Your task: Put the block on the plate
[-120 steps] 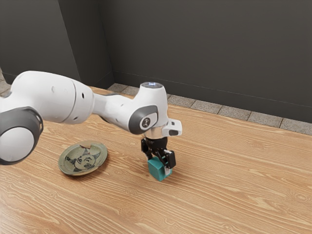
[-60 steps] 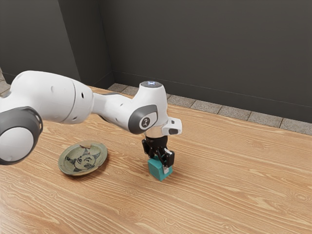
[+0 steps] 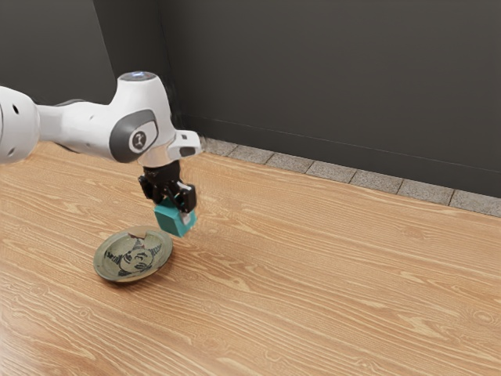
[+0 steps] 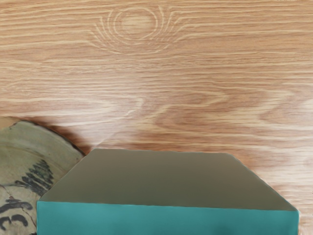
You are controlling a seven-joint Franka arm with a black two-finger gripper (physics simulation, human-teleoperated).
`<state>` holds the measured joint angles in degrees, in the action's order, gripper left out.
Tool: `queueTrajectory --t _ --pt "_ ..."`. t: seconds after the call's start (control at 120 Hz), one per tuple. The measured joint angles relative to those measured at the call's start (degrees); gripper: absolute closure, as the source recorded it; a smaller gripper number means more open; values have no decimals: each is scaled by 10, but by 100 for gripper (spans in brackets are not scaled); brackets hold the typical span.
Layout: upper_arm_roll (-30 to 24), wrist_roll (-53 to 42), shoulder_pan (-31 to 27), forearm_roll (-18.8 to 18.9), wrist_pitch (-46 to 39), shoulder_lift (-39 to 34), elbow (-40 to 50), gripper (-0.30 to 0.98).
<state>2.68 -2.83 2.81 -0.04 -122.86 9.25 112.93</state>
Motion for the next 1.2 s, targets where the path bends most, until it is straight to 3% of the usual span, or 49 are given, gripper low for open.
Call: queueTrajectory --t 0.267,0.5,0.692,0.85,1.025,1.2 --pt "0 5 -85 1 6 -50 86 37" --pt "0 -4 -153 2 -11 28 48 37" --pt "-3 -15 -152 -3 -28 56 26 30" --pt "-3 -23 -146 -10 -35 29 52 15" --pt "-3 -29 -139 -12 -33 -27 60 7" --pt "-3 -17 -80 -11 -22 -71 30 3"
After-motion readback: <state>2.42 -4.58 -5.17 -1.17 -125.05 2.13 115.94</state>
